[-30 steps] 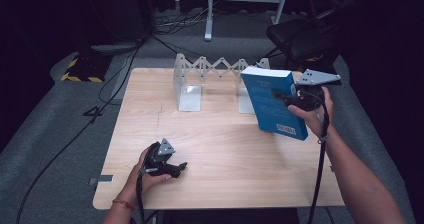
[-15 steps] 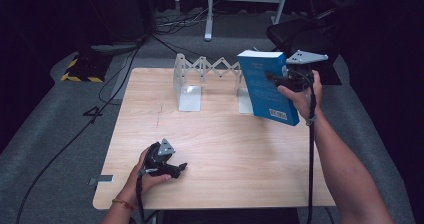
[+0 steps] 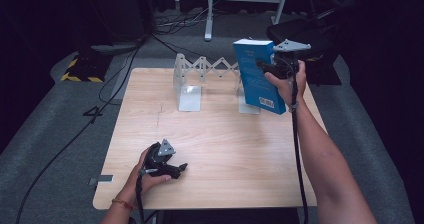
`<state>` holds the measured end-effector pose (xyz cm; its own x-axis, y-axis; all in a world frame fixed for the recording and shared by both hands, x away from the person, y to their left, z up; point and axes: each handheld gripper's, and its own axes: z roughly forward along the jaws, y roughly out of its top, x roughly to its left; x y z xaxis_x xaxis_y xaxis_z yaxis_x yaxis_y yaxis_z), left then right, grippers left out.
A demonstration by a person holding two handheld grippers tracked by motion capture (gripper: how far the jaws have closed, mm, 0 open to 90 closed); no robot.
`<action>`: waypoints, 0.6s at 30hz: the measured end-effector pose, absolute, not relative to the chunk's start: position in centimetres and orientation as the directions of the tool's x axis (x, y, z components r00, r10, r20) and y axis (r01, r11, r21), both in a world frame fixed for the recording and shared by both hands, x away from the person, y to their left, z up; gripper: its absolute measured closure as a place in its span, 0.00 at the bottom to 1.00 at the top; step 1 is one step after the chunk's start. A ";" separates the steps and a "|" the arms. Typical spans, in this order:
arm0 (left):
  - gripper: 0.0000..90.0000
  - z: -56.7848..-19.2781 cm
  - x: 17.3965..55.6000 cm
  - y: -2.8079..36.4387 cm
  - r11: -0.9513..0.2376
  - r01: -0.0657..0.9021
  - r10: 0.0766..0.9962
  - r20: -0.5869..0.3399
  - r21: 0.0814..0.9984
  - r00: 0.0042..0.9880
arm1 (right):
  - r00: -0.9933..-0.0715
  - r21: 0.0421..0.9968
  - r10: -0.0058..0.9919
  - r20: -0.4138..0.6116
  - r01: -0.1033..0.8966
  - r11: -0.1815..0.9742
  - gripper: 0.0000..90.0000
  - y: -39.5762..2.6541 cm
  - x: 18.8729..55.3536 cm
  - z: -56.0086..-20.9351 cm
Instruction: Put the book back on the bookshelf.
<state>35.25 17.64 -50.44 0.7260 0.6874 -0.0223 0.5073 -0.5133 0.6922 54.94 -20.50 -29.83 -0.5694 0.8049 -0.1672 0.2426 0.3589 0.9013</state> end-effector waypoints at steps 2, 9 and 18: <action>0.18 -50.4 35.2 17.6 -0.513 0.507 0.687 -0.022 0.692 0.726 | -0.557 0.906 0.815 -0.159 0.247 0.345 0.68 -20.3 55.4 -30.2; 0.18 -50.4 35.2 17.7 -0.519 0.503 0.682 -0.020 0.691 0.731 | -0.521 0.937 0.844 -0.128 0.214 0.274 0.68 -20.4 55.8 -32.1; 0.18 -50.4 35.2 17.7 -0.524 0.499 0.678 -0.016 0.690 0.735 | -0.521 0.945 0.842 -0.138 0.184 0.269 0.68 -21.4 54.2 -34.6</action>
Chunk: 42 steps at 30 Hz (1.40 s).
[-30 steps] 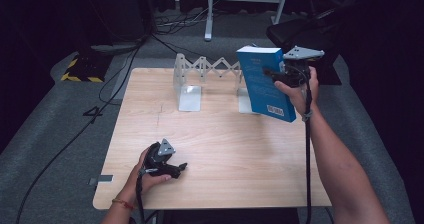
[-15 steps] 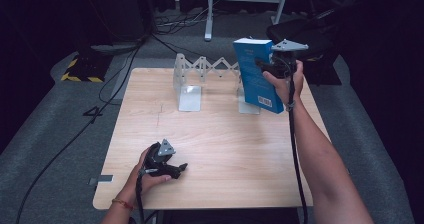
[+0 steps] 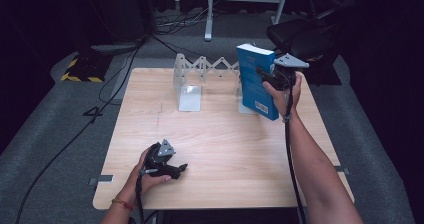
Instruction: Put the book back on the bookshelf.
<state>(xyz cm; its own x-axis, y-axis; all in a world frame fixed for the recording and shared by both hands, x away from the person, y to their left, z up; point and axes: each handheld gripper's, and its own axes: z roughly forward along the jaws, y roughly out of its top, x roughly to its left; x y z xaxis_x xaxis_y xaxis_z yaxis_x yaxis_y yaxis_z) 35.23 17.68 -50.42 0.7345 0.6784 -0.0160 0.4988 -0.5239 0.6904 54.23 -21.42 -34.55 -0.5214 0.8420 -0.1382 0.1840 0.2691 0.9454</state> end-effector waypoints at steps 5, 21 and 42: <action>0.18 -50.4 35.2 17.7 -0.524 0.499 0.679 -0.016 0.690 0.734 | -0.531 0.943 0.831 -0.167 0.160 0.291 0.67 -22.0 52.7 -35.1; 0.18 -50.4 35.2 17.6 -0.527 0.495 0.676 -0.013 0.691 0.737 | -0.552 0.954 0.828 -0.096 0.188 0.235 0.67 -26.2 48.9 -37.4; 0.18 -50.4 35.2 17.6 -0.523 0.498 0.676 -0.021 0.692 0.737 | -0.596 0.908 0.803 -0.011 0.330 0.258 0.55 -28.9 47.1 -42.3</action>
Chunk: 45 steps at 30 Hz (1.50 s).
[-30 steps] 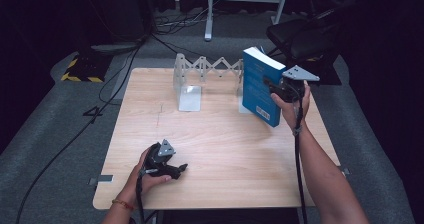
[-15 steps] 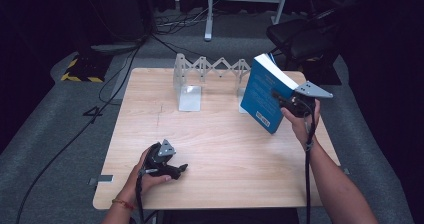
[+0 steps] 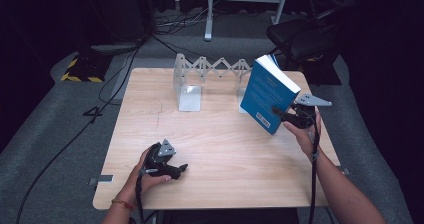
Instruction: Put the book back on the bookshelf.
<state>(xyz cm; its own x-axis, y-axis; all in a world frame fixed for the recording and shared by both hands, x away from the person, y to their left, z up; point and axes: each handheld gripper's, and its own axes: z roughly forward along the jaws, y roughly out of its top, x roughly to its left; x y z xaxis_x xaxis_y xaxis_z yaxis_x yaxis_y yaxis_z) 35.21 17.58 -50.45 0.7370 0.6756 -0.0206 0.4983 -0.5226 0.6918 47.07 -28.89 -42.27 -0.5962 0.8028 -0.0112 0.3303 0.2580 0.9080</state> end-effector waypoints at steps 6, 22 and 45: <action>0.18 -50.4 35.2 17.6 -0.525 0.496 0.675 -0.017 0.691 0.738 | -0.617 0.921 0.787 -0.009 0.301 0.246 0.67 -29.6 46.5 -45.0; 0.17 -50.4 35.3 17.5 -0.528 0.493 0.670 -0.018 0.691 0.742 | -0.479 0.937 0.878 -0.022 0.296 0.186 0.68 -25.7 48.0 -45.2; 0.18 -50.4 35.2 17.4 -0.530 0.491 0.669 -0.015 0.692 0.743 | -0.365 0.932 0.928 -0.071 0.307 0.192 0.68 -23.9 46.3 -45.1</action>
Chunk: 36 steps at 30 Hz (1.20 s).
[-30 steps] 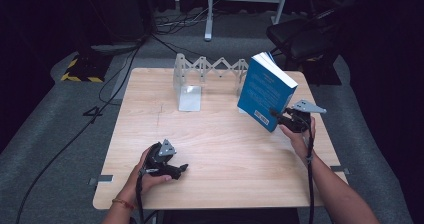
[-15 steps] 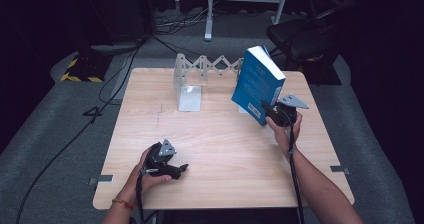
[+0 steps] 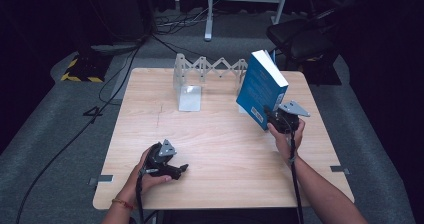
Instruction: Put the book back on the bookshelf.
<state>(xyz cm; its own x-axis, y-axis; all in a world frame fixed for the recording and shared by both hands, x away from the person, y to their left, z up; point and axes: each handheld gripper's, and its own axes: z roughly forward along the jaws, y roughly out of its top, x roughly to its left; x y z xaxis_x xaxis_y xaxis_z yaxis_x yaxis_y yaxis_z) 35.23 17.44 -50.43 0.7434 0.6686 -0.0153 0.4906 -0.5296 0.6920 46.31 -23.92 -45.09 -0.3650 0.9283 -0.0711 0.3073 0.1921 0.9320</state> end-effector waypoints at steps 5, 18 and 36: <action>0.18 -50.4 35.3 17.4 -0.533 0.487 0.666 -0.012 0.692 0.746 | -0.369 0.934 0.927 -0.067 0.304 0.189 0.68 -24.0 46.1 -45.1; 0.17 -50.4 35.3 17.3 -0.534 0.488 0.658 -0.024 0.691 0.753 | -0.332 0.940 0.938 -0.102 0.276 0.200 0.68 -21.6 48.4 -45.2; 0.17 -50.4 35.3 17.3 -0.537 0.485 0.656 -0.020 0.691 0.755 | -0.429 0.931 0.902 -0.047 0.309 0.195 0.67 -22.7 50.2 -45.0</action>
<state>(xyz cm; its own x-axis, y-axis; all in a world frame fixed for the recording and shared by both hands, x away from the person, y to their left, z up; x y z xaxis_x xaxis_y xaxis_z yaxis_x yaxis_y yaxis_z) 35.34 17.30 -50.44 0.7546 0.6559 -0.0197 0.4845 -0.5367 0.6908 50.15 -22.65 -45.03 -0.4286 0.9023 -0.0471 0.3087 0.1952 0.9309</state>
